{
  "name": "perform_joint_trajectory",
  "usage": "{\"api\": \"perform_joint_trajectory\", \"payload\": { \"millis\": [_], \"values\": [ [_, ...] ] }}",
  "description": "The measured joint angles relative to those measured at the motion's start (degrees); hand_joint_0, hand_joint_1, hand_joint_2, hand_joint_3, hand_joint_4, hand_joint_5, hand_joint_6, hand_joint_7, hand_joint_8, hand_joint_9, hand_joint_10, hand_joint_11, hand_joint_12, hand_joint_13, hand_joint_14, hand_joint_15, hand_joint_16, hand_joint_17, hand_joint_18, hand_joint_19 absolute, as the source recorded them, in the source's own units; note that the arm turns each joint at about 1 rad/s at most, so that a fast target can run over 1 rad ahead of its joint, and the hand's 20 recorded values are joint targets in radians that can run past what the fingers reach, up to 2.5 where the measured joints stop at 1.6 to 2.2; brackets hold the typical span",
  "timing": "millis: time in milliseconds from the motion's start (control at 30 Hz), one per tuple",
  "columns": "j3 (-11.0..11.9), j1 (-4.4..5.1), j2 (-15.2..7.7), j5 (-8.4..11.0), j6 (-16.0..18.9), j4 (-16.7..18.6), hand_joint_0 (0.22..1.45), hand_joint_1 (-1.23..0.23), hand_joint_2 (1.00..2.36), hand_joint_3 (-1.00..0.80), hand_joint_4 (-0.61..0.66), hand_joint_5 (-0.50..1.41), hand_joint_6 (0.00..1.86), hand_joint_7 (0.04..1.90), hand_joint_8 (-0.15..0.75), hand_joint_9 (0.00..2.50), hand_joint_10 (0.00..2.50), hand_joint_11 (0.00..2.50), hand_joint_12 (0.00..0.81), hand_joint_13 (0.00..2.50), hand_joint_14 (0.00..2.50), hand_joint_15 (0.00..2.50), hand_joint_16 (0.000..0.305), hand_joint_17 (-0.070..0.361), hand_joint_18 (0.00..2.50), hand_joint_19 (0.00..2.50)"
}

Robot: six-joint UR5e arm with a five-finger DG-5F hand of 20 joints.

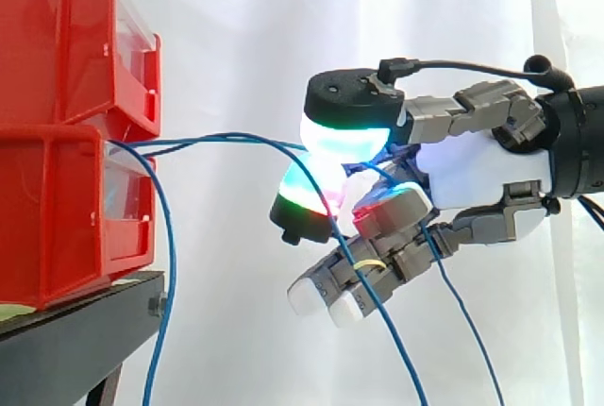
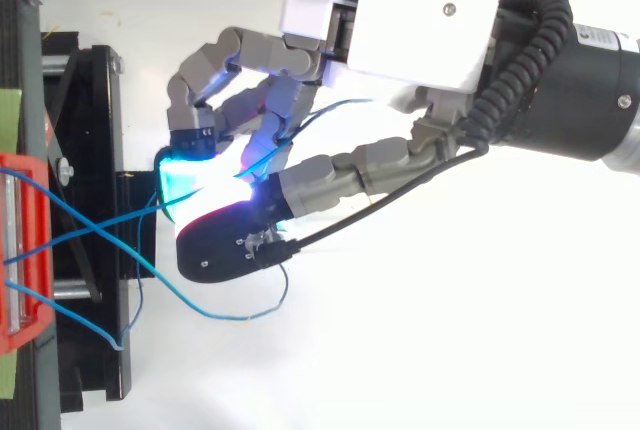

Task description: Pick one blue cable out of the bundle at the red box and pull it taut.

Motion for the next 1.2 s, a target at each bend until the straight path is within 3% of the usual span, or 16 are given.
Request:
{"api": "perform_joint_trajectory", "payload": {
  "millis": [133,300,567,933,1067,1200],
  "values": [
    [0.0,0.03,0.0,0.01,0.0,0.0,0.5,-0.63,1.0,-0.47,0.14,-0.11,0.88,1.03,0.414,1.27,0.01,1.29,0.458,0.62,0.01,0.28,0.058,0.13,0.55,0.35],
    [0.0,0.04,0.0,0.02,-0.1,0.1,0.55,-0.48,1.01,-0.38,0.12,-0.1,0.83,1.0,0.394,1.23,0.01,1.21,0.439,0.58,0.01,0.28,0.054,0.122,0.48,0.37],
    [0.0,0.03,0.0,0.02,-0.2,0.1,0.58,-0.65,1.01,-0.15,0.13,-0.11,0.84,0.94,0.454,1.23,0.0,1.19,0.491,0.63,0.01,0.27,0.065,0.147,0.57,0.33],
    [0.0,0.04,0.0,0.02,-0.2,0.0,0.62,-0.8,1.01,-0.01,0.1,-0.12,0.92,1.01,0.453,1.24,0.0,1.25,0.471,0.64,0.01,0.27,0.063,0.141,0.62,0.3],
    [0.0,0.06,0.0,0.02,-0.2,0.1,0.59,-0.77,1.01,-0.04,0.14,-0.12,0.92,0.97,0.465,1.25,0.0,1.25,0.486,0.65,0.01,0.27,0.066,0.148,0.62,0.31],
    [0.0,0.07,0.0,0.02,-0.2,0.1,0.52,-0.66,1.01,-0.32,0.13,-0.12,0.9,0.97,0.409,1.21,0.01,1.25,0.444,0.59,0.01,0.28,0.056,0.127,0.53,0.36]
  ]
}}
